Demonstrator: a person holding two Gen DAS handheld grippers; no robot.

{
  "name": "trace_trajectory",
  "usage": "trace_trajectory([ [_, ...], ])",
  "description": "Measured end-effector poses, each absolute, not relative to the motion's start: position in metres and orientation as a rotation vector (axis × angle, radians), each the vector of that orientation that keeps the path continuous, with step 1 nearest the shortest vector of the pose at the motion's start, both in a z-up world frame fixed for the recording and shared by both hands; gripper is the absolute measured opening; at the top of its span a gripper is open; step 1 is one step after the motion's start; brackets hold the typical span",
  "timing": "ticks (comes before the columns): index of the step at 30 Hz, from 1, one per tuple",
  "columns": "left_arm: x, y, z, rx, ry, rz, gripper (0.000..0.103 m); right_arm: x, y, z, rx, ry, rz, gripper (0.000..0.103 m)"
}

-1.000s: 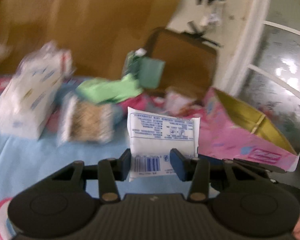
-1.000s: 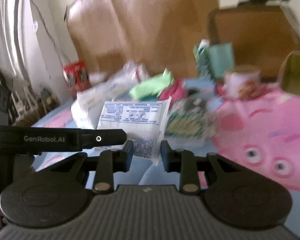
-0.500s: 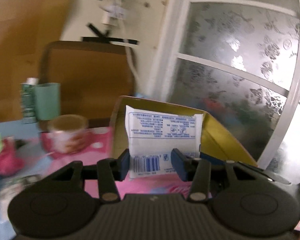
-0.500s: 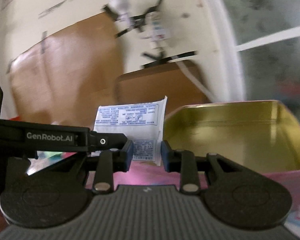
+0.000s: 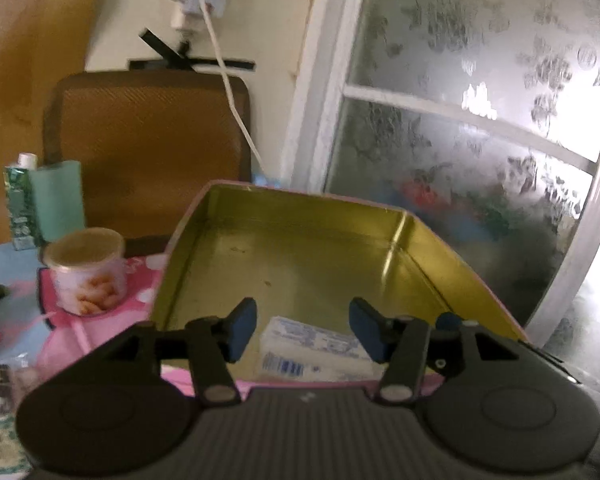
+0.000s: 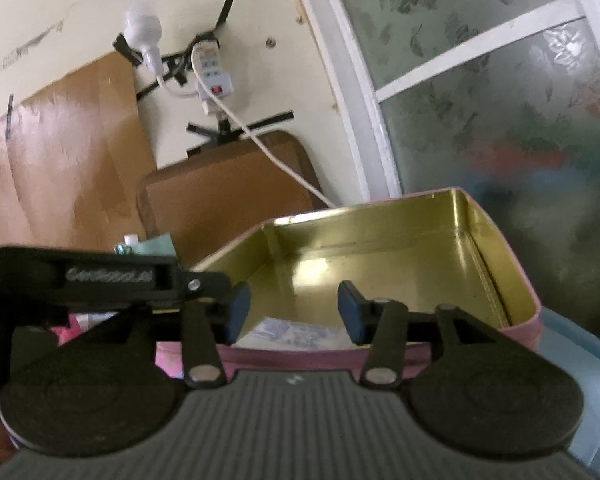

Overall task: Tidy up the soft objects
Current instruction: 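Move to the green VIROY tissue pack and close both grippers on it, then lift the VIROY pack and carry it toward the pink tin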

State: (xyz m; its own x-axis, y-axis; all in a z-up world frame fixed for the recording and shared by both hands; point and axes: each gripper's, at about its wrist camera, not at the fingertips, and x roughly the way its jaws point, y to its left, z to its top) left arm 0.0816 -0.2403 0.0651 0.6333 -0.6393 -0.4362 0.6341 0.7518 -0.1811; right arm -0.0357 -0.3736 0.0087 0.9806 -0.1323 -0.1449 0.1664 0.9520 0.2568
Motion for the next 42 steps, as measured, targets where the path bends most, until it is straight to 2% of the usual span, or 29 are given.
trace_trajectory([
  [7,0.055,-0.150,0.065,-0.079,0.450,-0.683,0.054,-0.042,-0.333,0.012,0.237,0.089,-0.007,0.051],
  [18,0.058,0.000,0.016,-0.166,0.559,-0.325,0.053,0.019,-0.243,0.002,0.174,0.383,0.330,0.051],
  [23,0.066,0.019,0.005,-0.257,0.588,-0.302,0.051,0.054,-0.228,-0.001,0.229,0.494,0.352,0.052],
  [30,0.070,0.038,-0.004,-0.376,0.600,-0.300,0.051,0.060,-0.193,-0.006,0.101,0.504,0.368,0.057],
  [32,0.072,0.043,-0.006,-0.405,0.602,-0.308,0.051,0.060,-0.183,-0.010,0.040,0.503,0.382,0.051],
  [37,0.066,0.047,-0.006,-0.418,0.601,-0.364,0.051,0.042,-0.165,-0.011,-0.037,0.515,0.479,0.048],
  [39,0.060,0.048,-0.005,-0.415,0.591,-0.387,0.051,0.029,-0.155,-0.013,-0.092,0.520,0.578,0.049],
  [42,0.051,0.051,0.000,-0.400,0.576,-0.398,0.051,0.007,-0.148,-0.011,-0.219,0.469,0.632,0.055],
])
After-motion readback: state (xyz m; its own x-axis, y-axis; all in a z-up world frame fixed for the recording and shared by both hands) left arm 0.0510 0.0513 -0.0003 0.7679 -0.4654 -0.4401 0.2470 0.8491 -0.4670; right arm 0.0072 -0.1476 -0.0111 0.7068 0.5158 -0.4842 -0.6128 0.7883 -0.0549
